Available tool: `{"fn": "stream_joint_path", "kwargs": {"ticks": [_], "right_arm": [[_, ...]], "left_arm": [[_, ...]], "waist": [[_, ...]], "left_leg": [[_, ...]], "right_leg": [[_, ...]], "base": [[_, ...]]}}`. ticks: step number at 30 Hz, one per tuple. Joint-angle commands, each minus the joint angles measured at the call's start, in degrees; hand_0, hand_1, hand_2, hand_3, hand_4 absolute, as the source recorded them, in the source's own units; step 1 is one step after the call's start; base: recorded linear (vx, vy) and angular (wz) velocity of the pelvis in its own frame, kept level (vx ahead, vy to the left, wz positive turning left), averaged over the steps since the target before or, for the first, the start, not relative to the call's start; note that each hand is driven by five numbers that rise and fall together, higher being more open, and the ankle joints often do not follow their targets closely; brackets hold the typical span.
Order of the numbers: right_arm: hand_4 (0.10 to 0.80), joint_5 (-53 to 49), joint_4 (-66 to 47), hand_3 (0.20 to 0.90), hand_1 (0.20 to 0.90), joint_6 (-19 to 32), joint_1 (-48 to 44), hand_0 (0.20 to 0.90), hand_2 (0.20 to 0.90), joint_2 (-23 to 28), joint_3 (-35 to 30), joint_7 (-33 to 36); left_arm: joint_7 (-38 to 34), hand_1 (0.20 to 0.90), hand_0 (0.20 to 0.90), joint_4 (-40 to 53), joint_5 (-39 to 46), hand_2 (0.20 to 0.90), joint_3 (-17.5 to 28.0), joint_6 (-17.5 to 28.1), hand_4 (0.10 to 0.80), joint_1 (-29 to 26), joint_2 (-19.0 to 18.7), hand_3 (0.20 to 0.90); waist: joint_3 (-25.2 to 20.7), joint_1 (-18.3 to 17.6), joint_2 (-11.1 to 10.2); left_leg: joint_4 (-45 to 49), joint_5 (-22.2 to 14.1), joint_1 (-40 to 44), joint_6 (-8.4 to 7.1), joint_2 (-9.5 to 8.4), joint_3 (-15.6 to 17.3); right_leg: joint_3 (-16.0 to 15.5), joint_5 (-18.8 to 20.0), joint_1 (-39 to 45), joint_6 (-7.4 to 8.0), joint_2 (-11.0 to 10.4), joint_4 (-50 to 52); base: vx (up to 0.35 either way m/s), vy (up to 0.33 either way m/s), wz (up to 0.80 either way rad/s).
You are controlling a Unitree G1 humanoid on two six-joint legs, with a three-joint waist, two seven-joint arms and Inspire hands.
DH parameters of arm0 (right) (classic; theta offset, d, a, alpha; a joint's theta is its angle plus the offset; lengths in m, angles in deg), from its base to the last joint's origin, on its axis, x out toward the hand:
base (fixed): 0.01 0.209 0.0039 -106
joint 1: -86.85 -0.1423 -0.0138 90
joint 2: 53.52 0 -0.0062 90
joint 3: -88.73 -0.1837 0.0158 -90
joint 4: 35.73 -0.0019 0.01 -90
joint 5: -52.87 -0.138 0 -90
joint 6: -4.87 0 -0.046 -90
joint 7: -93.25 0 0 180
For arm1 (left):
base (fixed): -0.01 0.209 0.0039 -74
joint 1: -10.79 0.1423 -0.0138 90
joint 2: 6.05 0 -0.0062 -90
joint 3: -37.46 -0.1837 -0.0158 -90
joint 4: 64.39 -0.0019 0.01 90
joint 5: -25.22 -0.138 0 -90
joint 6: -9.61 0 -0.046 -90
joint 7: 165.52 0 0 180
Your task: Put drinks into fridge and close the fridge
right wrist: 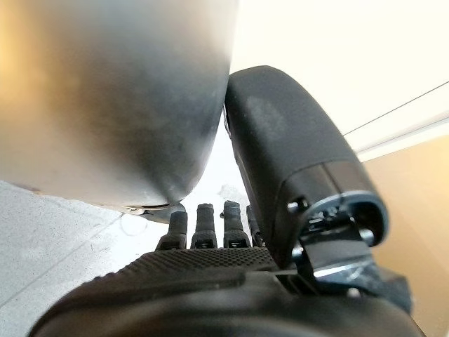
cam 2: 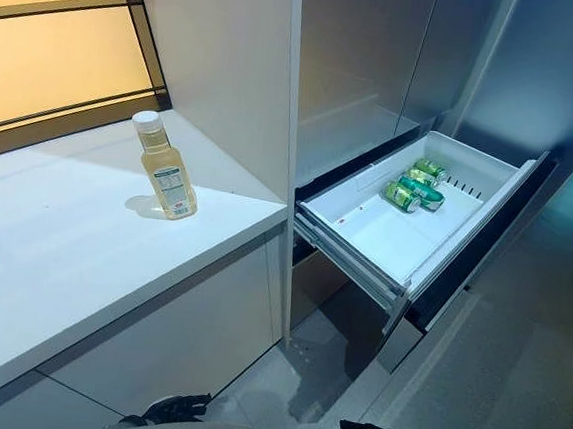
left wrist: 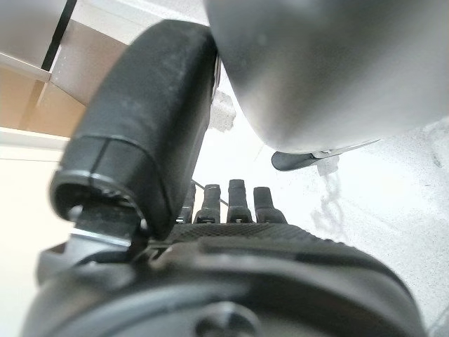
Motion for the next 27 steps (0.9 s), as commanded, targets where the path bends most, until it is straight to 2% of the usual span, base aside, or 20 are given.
{"fn": "stream_joint_path", "kwargs": {"ticks": [1, 6, 8, 11, 13, 14, 16, 17, 18, 20, 22, 23, 24, 25, 27], "right_arm": [[0.8, 1.9, 3.9, 0.9, 0.9, -0.6, -2.9, 0.9, 0.9, 0.3, 1.5, -0.4], [0.8, 2.0, 4.1, 0.9, 0.9, -0.3, -2.8, 0.9, 0.9, 0.3, 1.3, -0.4], [0.8, 2.0, 4.1, 0.9, 0.9, -0.4, -2.8, 0.9, 0.9, 0.3, 1.2, -0.4], [0.8, 2.1, 4.1, 0.9, 0.9, -0.7, -2.9, 0.9, 0.9, 0.3, 1.0, -0.5], [0.8, 1.8, 3.9, 0.9, 0.9, -0.9, -3.1, 0.9, 0.9, 0.5, 1.1, -0.5], [0.8, 1.6, 3.6, 0.9, 0.9, -1.3, -3.3, 0.9, 0.9, 0.8, 1.3, -0.5], [0.8, 1.4, 3.0, 0.9, 0.9, -1.7, -3.6, 0.9, 0.9, 1.2, 1.4, -0.5], [0.8, 1.5, 2.8, 0.9, 0.9, -1.9, -3.7, 0.9, 0.9, 1.5, 1.4, -0.7], [0.8, 1.7, 2.1, 0.9, 0.9, -2.2, -3.8, 0.9, 0.9, 2.3, 1.3, -1.1], [0.8, 1.8, 1.5, 0.9, 0.9, -2.5, -3.8, 0.9, 0.9, 3.1, 1.3, -1.6], [0.8, 2.2, 0.4, 0.9, 0.9, -2.9, -3.7, 0.9, 0.9, 3.9, 1.4, -1.9], [0.8, 2.4, 0.0, 0.9, 0.9, -2.9, -3.5, 0.9, 0.9, 4.3, 1.8, -1.9], [0.8, 2.7, 0.0, 0.9, 0.9, -2.4, -3.2, 0.9, 0.9, 4.3, 1.7, -1.8], [0.8, 2.8, 0.1, 0.9, 0.9, -2.3, -3.1, 0.9, 0.9, 4.3, 1.7, -1.7], [0.8, 3.0, 0.7, 0.9, 0.9, -1.0, -2.1, 0.9, 0.9, 3.9, 1.5, -1.0]], "left_arm": [[0.6, 0.9, 0.9, -3.2, 0.1, 0.9, 0.7, 2.0, 0.8, -3.3, 0.8, 0.9], [-1.6, 0.9, 0.9, -3.3, 0.2, 0.9, 0.9, 2.7, 0.8, -3.2, 0.8, 0.9], [-3.4, 0.9, 0.9, -3.4, 4.1, 0.9, 1.9, 3.5, 0.8, -3.3, 1.0, 0.9], [-5.0, 0.9, 0.9, -2.4, 5.0, 0.9, 3.8, 7.7, 0.8, -3.3, 1.0, 0.9], [-5.2, 0.9, 0.9, -0.5, 1.2, 0.9, 2.9, 11.6, 0.8, -3.7, 0.3, 0.9], [-3.8, 0.9, 0.9, 2.2, 2.0, 0.9, 2.0, 13.1, 0.8, -4.1, -0.2, 0.9], [-0.8, 0.9, 0.9, 6.7, 3.7, 0.9, 1.0, 13.3, 0.8, -5.0, -0.8, 0.9], [1.9, 0.9, 0.9, 9.3, 5.3, 0.9, 0.6, 12.3, 0.8, -5.5, -1.3, 0.9], [10.4, 0.9, 0.9, 15.3, 8.5, 0.9, -0.7, 8.6, 0.8, -6.1, -2.3, 0.9], [17.0, 0.9, 0.9, 20.8, 8.8, 0.9, -2.6, 6.9, 0.8, -6.5, -3.9, 0.9], [24.9, 0.9, 0.9, 30.1, 11.6, 0.9, -5.2, 2.2, 0.8, -7.9, -7.2, 0.9], [31.1, 0.9, 0.9, 36.4, 15.4, 0.9, -4.9, -1.4, 0.8, -9.5, -9.6, 0.9], [34.1, 0.9, 0.9, 41.0, 18.4, 0.9, -4.1, -4.9, 0.8, -10.7, -10.8, 0.9], [34.8, 0.9, 0.9, 42.9, 19.2, 0.9, -3.7, -6.4, 0.8, -11.1, -11.1, 0.9], [40.6, 0.9, 0.9, 54.5, 26.9, 0.9, -1.9, -14.3, 0.8, -13.5, -12.8, 0.9]], "waist": [[2.1, 0.4, 0.7], [2.0, 0.5, 0.7], [2.0, 0.5, 0.7], [2.1, 0.6, 0.6], [2.4, 0.7, 0.6], [2.6, 0.7, 0.7], [2.9, 0.8, 0.9], [3.0, 0.8, 1.1], [3.2, 0.7, 1.4], [3.3, 0.6, 1.8], [3.4, 0.1, 2.4], [3.4, -0.3, 2.8], [3.4, -0.5, 3.0], [3.4, -0.5, 3.1], [3.2, -0.7, 3.4]], "left_leg": [[0.9, -5.7, 1.7, 0.68, -0.59, 3.5], [1.0, -5.7, 1.7, 0.66, -0.6, 3.4], [0.9, -5.6, 1.7, 0.66, -0.63, 3.3], [1.1, -5.6, 1.7, 0.56, -0.61, 3.4], [1.2, -5.5, 1.6, 0.45, -0.54, 3.4], [1.2, -5.5, 1.5, 0.44, -0.53, 3.4], [1.0, -5.5, 1.5, 0.44, -0.53, 3.3], [0.9, -5.5, 1.5, 0.44, -0.53, 3.3], [0.9, -5.4, 1.4, 0.43, -0.51, 3.3], [0.7, -5.3, 1.3, 0.4, -0.4, 3.4], [0.5, -5.2, 1.3, 0.47, -0.35, 3.5], [0.4, -5.1, 1.3, 0.48, -0.28, 3.6], [0.4, -5.2, 1.3, 0.54, -0.28, 3.7], [0.4, -5.3, 1.4, 0.57, -0.28, 3.7], [0.4, -5.6, 1.4, 0.9, -0.43, 3.6]], "right_leg": [[-1.4, -2.1, -0.9, 2.28, -0.3, 2.9], [-1.5, -2.1, -0.9, 2.31, -0.4, 3.0], [-1.4, -2.1, -0.8, 2.29, -0.3, 2.9], [-1.6, -2.2, -0.8, 2.22, -0.4, 3.2], [-1.7, -2.3, -0.9, 2.14, -0.4, 3.5], [-1.6, -2.3, -1.0, 2.11, -0.4, 3.6], [-1.6, -2.3, -1.1, 2.14, -0.4, 3.7], [-1.5, -2.3, -1.2, 2.17, -0.4, 3.7], [-1.5, -2.3, -1.4, 2.25, -0.3, 3.8], [-1.3, -2.2, -1.6, 2.31, -0.3, 3.9], [-0.9, -2.1, -2.0, 2.6, -0.3, 4.1], [-0.6, -2.1, -2.2, 2.71, -0.3, 4.3], [-0.4, -2.1, -2.3, 2.84, -0.3, 4.3], [-0.4, -2.1, -2.3, 2.88, -0.3, 4.4], [-0.1, -2.0, -2.3, 3.12, -0.5, 4.3]], "base": [[0.0, 0.0, 0.0], [0.0, 0.0, 0.0], [0.0, 0.0, 0.0], [0.0, 0.0, 0.0], [0.0, 0.0, 0.0], [0.0, 0.0, 0.0], [-0.033, 0.024, 0.02], [-0.048, 0.04, 0.02], [-0.049, 0.047, 0.0], [-0.035, 0.048, -0.02], [-0.02, 0.062, -0.04], [-0.021, 0.065, -0.04], [-0.018, 0.049, -0.03], [-0.008, 0.033, -0.05], [-0.001, 0.034, -0.03]]}}
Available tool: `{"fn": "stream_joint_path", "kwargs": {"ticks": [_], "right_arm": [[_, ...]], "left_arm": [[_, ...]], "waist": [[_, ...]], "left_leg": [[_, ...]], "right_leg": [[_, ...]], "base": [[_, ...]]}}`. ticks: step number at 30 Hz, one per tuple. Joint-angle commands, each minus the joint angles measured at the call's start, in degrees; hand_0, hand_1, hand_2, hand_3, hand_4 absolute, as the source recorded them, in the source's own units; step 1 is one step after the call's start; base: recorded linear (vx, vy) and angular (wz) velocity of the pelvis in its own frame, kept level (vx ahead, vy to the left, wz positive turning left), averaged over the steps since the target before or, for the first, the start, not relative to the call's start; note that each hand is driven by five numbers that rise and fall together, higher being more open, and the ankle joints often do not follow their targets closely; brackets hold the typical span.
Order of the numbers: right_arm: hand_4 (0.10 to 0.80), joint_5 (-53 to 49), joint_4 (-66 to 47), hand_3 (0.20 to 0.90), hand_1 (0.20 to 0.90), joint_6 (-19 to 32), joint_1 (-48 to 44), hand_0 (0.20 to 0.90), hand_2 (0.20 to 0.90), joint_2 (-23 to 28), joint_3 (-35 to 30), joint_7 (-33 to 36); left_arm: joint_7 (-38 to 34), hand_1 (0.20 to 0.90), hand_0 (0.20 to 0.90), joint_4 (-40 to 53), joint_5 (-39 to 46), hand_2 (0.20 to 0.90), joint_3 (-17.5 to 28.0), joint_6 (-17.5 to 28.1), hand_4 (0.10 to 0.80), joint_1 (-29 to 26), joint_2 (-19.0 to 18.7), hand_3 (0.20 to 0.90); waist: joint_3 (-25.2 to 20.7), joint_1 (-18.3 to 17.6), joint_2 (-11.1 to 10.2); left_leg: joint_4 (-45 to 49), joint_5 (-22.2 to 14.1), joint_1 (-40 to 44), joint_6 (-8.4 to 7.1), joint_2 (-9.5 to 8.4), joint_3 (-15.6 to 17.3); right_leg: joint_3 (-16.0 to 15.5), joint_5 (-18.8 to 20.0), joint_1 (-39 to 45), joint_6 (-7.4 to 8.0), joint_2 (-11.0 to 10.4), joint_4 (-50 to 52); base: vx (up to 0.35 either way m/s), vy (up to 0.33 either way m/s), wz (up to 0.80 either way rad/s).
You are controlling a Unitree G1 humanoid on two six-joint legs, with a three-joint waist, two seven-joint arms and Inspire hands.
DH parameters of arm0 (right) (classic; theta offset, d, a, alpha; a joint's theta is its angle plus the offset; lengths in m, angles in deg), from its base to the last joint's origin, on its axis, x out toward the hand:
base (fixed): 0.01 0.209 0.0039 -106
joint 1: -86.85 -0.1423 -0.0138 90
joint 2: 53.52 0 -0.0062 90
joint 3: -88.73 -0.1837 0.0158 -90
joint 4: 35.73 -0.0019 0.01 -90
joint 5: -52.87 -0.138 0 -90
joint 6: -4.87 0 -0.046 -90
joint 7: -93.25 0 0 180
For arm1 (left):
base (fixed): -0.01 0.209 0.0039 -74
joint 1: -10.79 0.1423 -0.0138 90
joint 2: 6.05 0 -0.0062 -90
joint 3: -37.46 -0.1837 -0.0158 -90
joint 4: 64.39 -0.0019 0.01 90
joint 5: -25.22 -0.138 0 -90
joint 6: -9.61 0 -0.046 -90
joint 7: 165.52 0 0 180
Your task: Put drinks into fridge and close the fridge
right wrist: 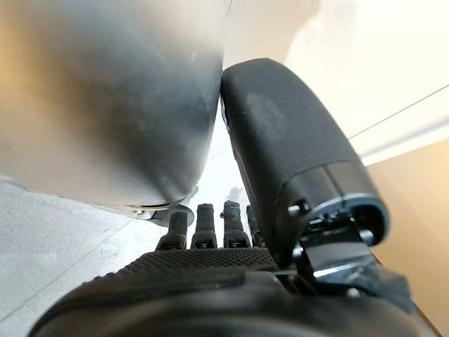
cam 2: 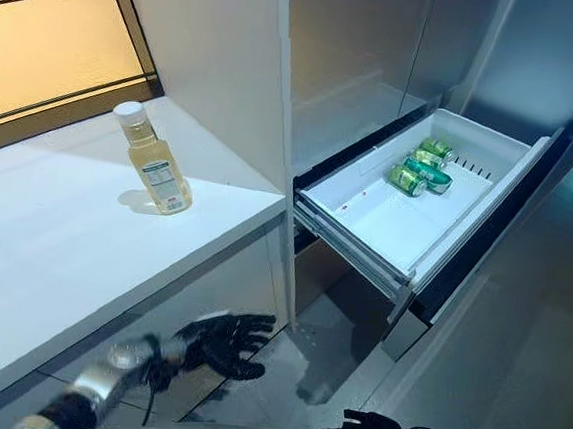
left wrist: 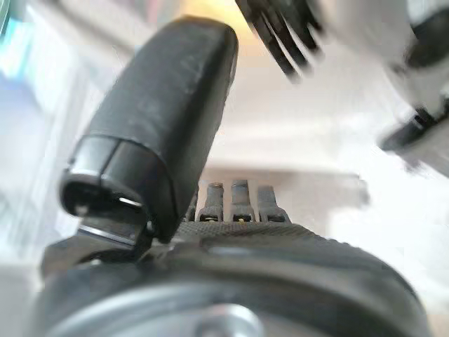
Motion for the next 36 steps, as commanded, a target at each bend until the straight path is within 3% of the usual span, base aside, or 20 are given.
{"fn": "stream_joint_path", "kwargs": {"ticks": [1, 3, 4, 8, 11, 14, 17, 22, 24, 30, 33, 36], "right_arm": [[0.8, 2.8, 3.0, 0.9, 0.9, 1.9, 0.0, 0.9, 0.9, 2.1, 1.5, -0.2], [0.8, 2.8, 3.7, 0.9, 0.9, 2.8, 0.4, 0.9, 0.9, 1.7, 1.4, 0.2], [0.8, 3.1, 4.8, 0.9, 0.9, 4.0, 1.0, 0.9, 0.9, 1.2, 1.2, 0.6], [0.8, 2.6, 5.5, 0.9, 0.9, 4.9, 2.1, 0.9, 0.9, 0.0, 1.9, 1.5], [0.8, 2.4, 5.7, 0.9, 0.9, 5.1, 2.7, 0.9, 0.9, -0.8, 2.8, 2.3], [0.8, 1.5, 5.4, 0.9, 0.9, 5.0, 3.4, 0.9, 0.9, -1.8, 4.0, 3.1], [0.8, 0.9, 4.9, 0.9, 0.9, 4.7, 4.3, 0.9, 0.9, -2.7, 4.6, 3.9], [0.8, 0.2, 5.7, 0.9, 0.9, 5.3, 4.8, 0.9, 0.9, -3.6, 5.5, 4.2], [0.8, -0.1, 5.9, 0.9, 0.9, 5.3, 4.5, 0.9, 0.9, -3.9, 6.1, 4.1], [0.8, 0.2, 5.1, 0.9, 0.9, 4.0, 3.7, 0.9, 0.9, -4.7, 7.6, 4.5], [0.8, 0.5, 4.8, 0.9, 0.9, 3.3, 3.1, 0.9, 0.9, -4.4, 8.3, 4.1], [0.8, 0.6, 4.2, 0.9, 0.9, 2.6, 2.8, 0.9, 0.9, -4.1, 8.4, 3.8]], "left_arm": [[10.4, 0.9, 0.9, 12.2, 15.9, 0.9, 3.2, -7.5, 0.8, -9.4, 1.0, 0.9], [11.3, 0.9, 0.9, 16.7, 20.4, 0.9, 3.7, -9.3, 0.8, -10.0, 1.3, 0.9], [11.7, 0.9, 0.9, 22.0, 27.2, 0.9, 4.9, -10.2, 0.8, -11.0, 2.3, 0.9], [8.3, 0.9, 0.9, 28.7, 38.6, 0.9, 6.7, -7.1, 0.8, -12.9, 5.2, 0.9], [5.6, 0.9, 0.9, 31.0, 43.9, 0.9, 7.6, -3.3, 0.8, -14.2, 7.0, 0.9], [-1.3, 0.9, 0.9, 33.4, 46.0, 0.9, 9.5, 7.4, 0.8, -15.5, 8.0, 0.9], [-19.3, 0.9, 0.9, 35.6, 28.1, 0.9, 13.6, 27.6, 0.8, -16.3, 5.4, 0.9], [-37.7, 0.9, 0.9, 37.5, 6.0, 0.9, 19.8, 40.7, 0.8, -16.7, 2.6, 0.9], [-45.4, 0.9, 0.9, 38.5, -1.4, 0.9, 20.9, 42.1, 0.8, -17.5, 1.9, 0.9], [-60.1, 0.9, 0.9, 38.5, -17.9, 0.9, 20.6, 38.6, 0.8, -21.3, -0.9, 0.9], [-65.4, 0.9, 0.9, 36.4, -21.3, 0.9, 19.5, 34.1, 0.8, -23.2, -3.1, 0.9], [-68.0, 0.9, 0.9, 34.0, -21.7, 0.9, 18.8, 34.4, 0.8, -23.6, -4.4, 0.9]], "waist": [[-0.4, -0.2, 1.1], [-0.5, -0.3, 1.2], [-0.8, -0.5, 1.1], [-1.4, -1.0, 0.7], [-1.6, -1.2, 0.3], [-1.8, -1.3, -0.2], [-2.0, -0.6, -0.8], [-2.9, 0.7, -1.6], [-3.2, 1.1, -1.9], [-3.6, 1.2, -2.3], [-3.7, 1.1, -2.2], [-3.6, 1.0, -2.2]], "left_leg": [[0.4, -6.3, 1.6, 0.83, -0.47, 3.0], [0.4, -6.5, 1.8, 1.01, -0.55, 2.9], [0.4, -7.0, 2.1, 1.25, -0.69, 2.8], [0.4, -7.8, 3.0, 1.47, -0.79, 2.5], [0.4, -8.1, 3.5, 1.55, -0.85, 2.3], [0.4, -8.3, 4.0, 1.57, -0.95, 1.9], [0.4, -8.4, 4.3, 1.59, -1.07, 0.9], [0.4, -8.4, 4.0, 1.65, -1.29, -0.4], [0.4, -8.3, 3.7, 1.52, -1.24, -0.7], [0.4, -8.2, 3.3, 1.46, -1.17, -0.8], [0.4, -8.2, 3.4, 1.4, -1.14, -0.5], [0.4, -8.1, 3.4, 1.33, -1.07, -0.1]], "right_leg": [[-0.3, -2.1, -1.7, 3.16, -0.5, 4.2], [-0.1, -2.1, -1.5, 3.19, -0.5, 4.1], [0.4, -2.2, -1.1, 3.19, -0.4, 3.8], [1.2, -2.4, -0.2, 3.05, -0.4, 3.6], [1.5, -2.5, 0.3, 2.9, -0.3, 3.4], [1.5, -2.6, 0.9, 2.75, -0.3, 3.3], [1.2, -2.9, 1.5, 2.6, -0.2, 3.1], [0.4, -3.4, 1.9, 2.29, 0.0, 2.7], [0.0, -3.6, 1.7, 2.17, 0.1, 2.9], [-0.3, -4.1, 1.2, 1.99, 0.2, 3.6], [-0.2, -4.2, 1.2, 1.99, 0.3, 3.8], [0.0, -4.2, 1.2, 2.03, 0.3, 3.9]], "base": [[0.0, 0.0, 0.0], [0.019, 0.007, 0.0], [0.055, 0.012, -0.02], [0.052, -0.005, -0.06], [0.035, -0.012, -0.04], [0.036, -0.009, -0.05], [0.01, -0.004, 0.0], [0.011, -0.006, 0.04], [0.003, -0.013, 0.09], [0.002, -0.002, 0.13], [0.0, 0.0, 0.0], [0.0, 0.0, 0.0]]}}
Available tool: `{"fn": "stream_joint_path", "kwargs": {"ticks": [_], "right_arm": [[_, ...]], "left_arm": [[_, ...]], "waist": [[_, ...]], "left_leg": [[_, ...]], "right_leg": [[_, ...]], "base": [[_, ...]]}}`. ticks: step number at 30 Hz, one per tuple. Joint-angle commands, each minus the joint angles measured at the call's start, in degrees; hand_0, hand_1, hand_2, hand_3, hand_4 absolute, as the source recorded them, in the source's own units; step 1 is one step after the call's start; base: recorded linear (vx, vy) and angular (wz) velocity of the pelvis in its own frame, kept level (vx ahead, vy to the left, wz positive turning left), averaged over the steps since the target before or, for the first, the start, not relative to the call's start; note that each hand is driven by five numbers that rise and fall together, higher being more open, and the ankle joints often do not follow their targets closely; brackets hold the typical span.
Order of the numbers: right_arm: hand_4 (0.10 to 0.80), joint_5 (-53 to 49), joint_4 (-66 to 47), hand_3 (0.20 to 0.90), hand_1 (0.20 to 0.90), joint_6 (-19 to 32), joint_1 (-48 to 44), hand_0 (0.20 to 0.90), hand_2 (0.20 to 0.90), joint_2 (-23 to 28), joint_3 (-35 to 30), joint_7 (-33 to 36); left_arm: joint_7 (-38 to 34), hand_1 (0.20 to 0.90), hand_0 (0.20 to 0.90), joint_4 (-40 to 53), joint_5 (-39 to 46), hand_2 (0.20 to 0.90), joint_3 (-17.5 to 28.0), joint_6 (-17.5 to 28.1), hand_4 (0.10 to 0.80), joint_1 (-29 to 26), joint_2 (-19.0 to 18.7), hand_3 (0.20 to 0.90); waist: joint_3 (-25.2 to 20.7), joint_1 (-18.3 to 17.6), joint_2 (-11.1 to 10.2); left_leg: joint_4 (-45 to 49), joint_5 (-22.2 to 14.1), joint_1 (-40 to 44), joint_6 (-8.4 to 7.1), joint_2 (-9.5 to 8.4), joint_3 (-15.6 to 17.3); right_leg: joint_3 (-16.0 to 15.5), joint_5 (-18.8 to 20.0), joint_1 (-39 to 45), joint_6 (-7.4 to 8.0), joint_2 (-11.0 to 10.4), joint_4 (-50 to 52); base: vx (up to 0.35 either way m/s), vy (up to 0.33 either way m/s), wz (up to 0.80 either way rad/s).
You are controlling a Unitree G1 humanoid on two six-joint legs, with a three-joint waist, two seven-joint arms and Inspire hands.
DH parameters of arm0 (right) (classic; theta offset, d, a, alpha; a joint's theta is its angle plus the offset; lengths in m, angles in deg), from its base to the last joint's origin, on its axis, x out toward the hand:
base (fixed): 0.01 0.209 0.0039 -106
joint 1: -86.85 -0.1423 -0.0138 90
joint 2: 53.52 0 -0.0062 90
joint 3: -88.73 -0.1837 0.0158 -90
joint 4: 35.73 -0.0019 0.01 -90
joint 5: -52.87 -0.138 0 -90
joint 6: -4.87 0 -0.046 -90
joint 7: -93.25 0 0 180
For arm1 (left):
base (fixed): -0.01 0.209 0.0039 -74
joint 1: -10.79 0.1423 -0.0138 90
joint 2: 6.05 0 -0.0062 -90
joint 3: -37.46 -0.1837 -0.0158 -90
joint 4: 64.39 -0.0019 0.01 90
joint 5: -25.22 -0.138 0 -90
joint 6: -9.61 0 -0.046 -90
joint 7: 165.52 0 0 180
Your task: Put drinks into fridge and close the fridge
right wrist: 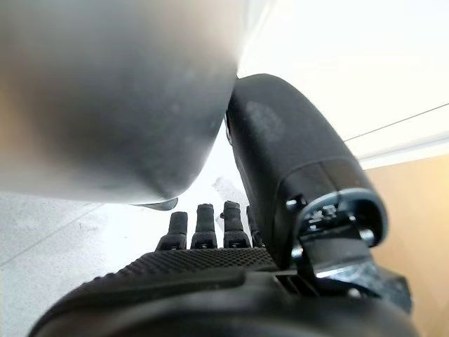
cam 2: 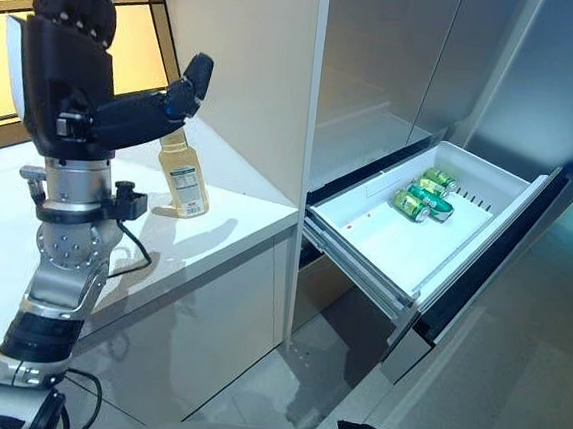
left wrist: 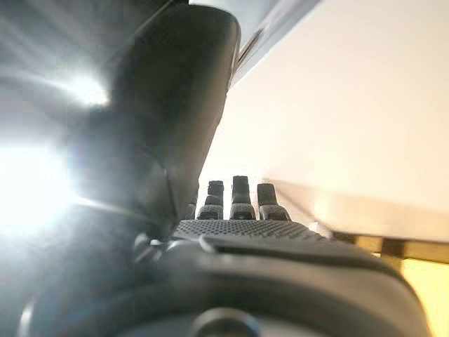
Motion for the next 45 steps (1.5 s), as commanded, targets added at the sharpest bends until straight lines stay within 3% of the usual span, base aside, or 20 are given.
{"fn": "stream_joint_path", "kwargs": {"ticks": [1, 14, 21, 34, 45], "right_arm": [[0.8, 0.9, 2.4, 0.9, 0.9, -1.1, -0.1, 0.9, 0.9, -1.1, 4.2, -1.1], [0.8, 2.1, 0.9, 0.9, 0.9, -3.0, -0.6, 0.9, 0.9, 0.4, 3.9, -2.1], [0.8, 3.0, 0.9, 0.9, 0.9, -3.1, -0.3, 0.9, 0.9, 1.2, 3.3, -2.6], [0.8, 4.0, 0.7, 0.9, 0.9, -3.4, -0.3, 0.9, 0.9, 1.7, 2.5, -3.0], [0.8, 4.1, 0.0, 0.9, 0.9, -3.5, 0.4, 0.9, 0.9, 2.0, 2.3, -2.9]], "left_arm": [[-4.9, 0.9, 0.9, -2.4, -2.3, 0.9, 0.4, 1.3, 0.8, -8.7, -1.8, 0.9], [-9.2, 0.9, 0.9, -16.7, 4.1, 0.9, 1.1, -1.8, 0.8, -8.6, -2.5, 0.9], [-8.0, 0.9, 0.9, -21.3, 7.1, 0.9, 2.2, -3.4, 0.8, -9.0, -4.1, 0.9], [-2.2, 0.9, 0.9, -27.0, 16.5, 0.9, 2.2, -6.3, 0.8, -7.5, -1.2, 0.9], [-2.4, 0.9, 0.9, -32.2, 15.0, 0.9, 2.5, -6.3, 0.8, -6.3, -0.7, 0.9]], "waist": [[-0.1, -0.7, 1.3], [0.1, -1.5, 1.4], [-0.1, -1.9, 1.7], [0.1, -2.2, 1.8], [0.4, -2.3, 1.5]], "left_leg": [[0.4, -7.4, 2.0, 1.48, -0.39, 1.6], [0.4, -7.3, 2.7, 1.18, -0.3, 2.5], [0.4, -7.2, 2.9, 0.96, -0.14, 3.1], [0.4, -7.3, 3.3, 0.97, -0.13, 3.5], [0.4, -7.2, 3.3, 1.04, -0.17, 3.8]], "right_leg": [[0.3, -3.8, -1.0, 1.73, 0.7, 4.0], [0.8, -4.1, -0.6, 1.76, 0.8, 4.5], [1.0, -4.3, -0.5, 1.8, 0.8, 4.5], [1.3, -4.5, -0.2, 1.91, 0.9, 4.7], [1.4, -4.6, -0.2, 2.08, 0.8, 4.9]], "base": [[0.0, 0.0, 0.0], [0.002, 0.003, -0.01], [0.001, 0.003, -0.01], [0.005, 0.007, -0.01], [0.001, 0.002, 0.0]]}}
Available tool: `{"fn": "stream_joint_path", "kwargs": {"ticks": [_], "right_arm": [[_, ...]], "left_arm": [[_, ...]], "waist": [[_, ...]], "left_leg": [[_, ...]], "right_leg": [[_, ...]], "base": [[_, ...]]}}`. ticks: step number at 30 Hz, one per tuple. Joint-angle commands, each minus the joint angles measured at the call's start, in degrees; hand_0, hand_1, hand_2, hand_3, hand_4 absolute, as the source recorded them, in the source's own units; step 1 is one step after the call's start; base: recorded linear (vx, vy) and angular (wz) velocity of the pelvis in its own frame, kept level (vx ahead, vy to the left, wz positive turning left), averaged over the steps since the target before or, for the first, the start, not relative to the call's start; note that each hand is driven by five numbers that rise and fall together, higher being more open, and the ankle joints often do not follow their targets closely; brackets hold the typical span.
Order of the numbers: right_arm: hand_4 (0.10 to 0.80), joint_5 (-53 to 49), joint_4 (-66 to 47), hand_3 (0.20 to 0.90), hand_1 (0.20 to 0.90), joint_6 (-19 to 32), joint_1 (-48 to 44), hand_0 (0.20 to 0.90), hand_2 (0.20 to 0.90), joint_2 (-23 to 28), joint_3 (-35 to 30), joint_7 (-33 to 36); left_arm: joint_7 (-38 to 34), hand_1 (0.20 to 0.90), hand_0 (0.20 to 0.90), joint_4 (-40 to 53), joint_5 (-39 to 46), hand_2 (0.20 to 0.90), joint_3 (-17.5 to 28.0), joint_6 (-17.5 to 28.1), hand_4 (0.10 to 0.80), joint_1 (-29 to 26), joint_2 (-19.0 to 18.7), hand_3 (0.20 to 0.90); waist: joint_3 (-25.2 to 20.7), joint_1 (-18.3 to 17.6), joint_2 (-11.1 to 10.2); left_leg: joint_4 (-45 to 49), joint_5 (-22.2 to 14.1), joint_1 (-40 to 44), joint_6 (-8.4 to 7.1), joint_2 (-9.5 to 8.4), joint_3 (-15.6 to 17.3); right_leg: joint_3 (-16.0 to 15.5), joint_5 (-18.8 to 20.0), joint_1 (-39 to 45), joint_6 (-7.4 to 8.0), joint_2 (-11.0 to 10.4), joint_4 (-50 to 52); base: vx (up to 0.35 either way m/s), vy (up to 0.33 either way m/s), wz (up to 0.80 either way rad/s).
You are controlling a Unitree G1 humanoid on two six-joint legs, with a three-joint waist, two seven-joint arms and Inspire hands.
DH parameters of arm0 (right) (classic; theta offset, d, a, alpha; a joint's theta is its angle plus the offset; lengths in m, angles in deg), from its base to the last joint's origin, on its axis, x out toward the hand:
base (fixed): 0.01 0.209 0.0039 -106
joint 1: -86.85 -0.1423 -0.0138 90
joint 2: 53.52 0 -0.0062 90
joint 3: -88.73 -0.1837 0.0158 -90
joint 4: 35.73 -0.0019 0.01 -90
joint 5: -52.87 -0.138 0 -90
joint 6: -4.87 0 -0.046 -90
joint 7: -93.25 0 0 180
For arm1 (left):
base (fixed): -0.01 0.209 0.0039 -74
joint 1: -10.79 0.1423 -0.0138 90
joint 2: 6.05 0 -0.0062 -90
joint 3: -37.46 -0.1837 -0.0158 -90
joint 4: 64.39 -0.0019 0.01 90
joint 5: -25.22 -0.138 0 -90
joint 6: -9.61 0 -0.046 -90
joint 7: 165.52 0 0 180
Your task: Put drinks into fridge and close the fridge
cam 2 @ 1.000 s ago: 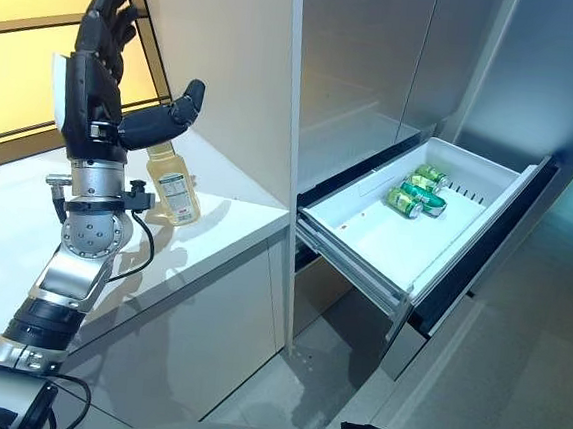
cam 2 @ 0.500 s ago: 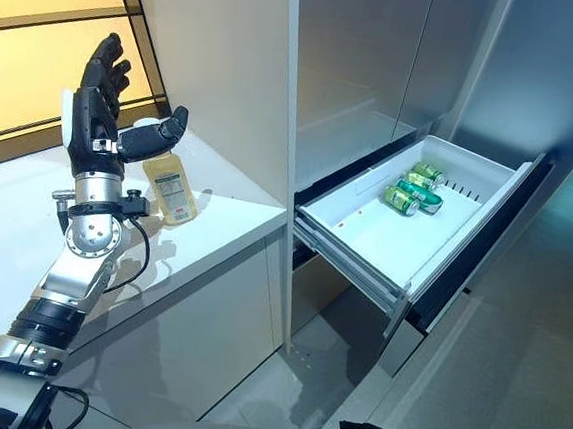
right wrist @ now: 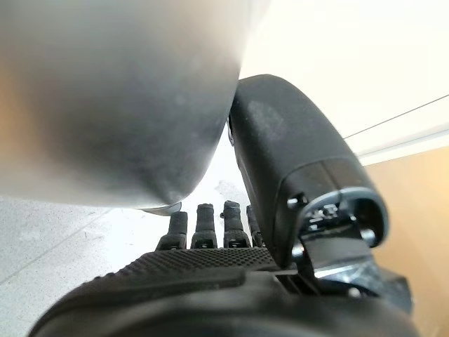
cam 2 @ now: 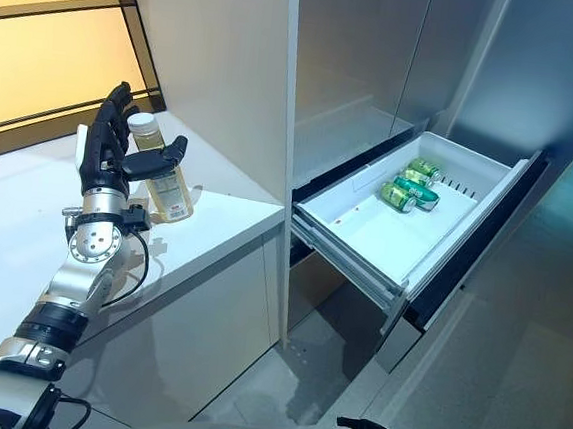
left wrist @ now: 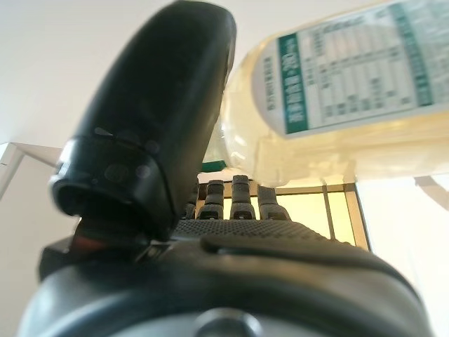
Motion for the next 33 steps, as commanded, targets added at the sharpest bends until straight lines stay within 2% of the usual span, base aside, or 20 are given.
{"fn": "stream_joint_path", "kwargs": {"ticks": [1, 10, 33], "right_arm": [[0.8, 2.9, 1.7, 0.9, 0.9, -1.0, 1.3, 0.9, 0.9, 1.5, 2.6, -1.8], [0.8, 2.9, 1.5, 0.9, 0.9, -1.1, 1.3, 0.9, 0.9, 1.6, 2.7, -1.9], [0.8, 3.4, 1.8, 0.9, 0.9, -0.7, 1.8, 0.9, 0.9, 1.8, 1.9, -1.9]], "left_arm": [[0.4, 0.9, 0.9, -0.7, 0.0, 0.9, 4.7, 3.9, 0.8, -6.8, -0.7, 0.9], [1.4, 0.9, 0.9, -3.2, 1.3, 0.9, 4.4, 4.1, 0.8, -6.4, 0.5, 0.9], [1.9, 0.9, 0.9, -5.2, 0.9, 0.9, 4.2, 3.3, 0.8, -6.7, 0.0, 0.9]], "waist": [[-0.6, -0.6, 0.7], [-0.2, -0.8, 0.6], [-0.4, -1.5, 1.1]], "left_leg": [[0.4, -7.4, 2.2, 0.7, -0.49, 2.3], [0.4, -7.4, 2.2, 0.74, -0.52, 2.3], [0.4, -7.6, 2.4, 0.63, -0.61, 2.8]], "right_leg": [[0.0, -4.6, -0.6, 2.13, 0.5, 4.9], [0.2, -4.5, -0.6, 2.16, 0.6, 4.9], [0.6, -4.2, -0.4, 2.39, 0.7, 4.4]], "base": [[0.0, 0.0, 0.0], [0.001, 0.0, 0.0], [0.0, 0.0, 0.0]]}}
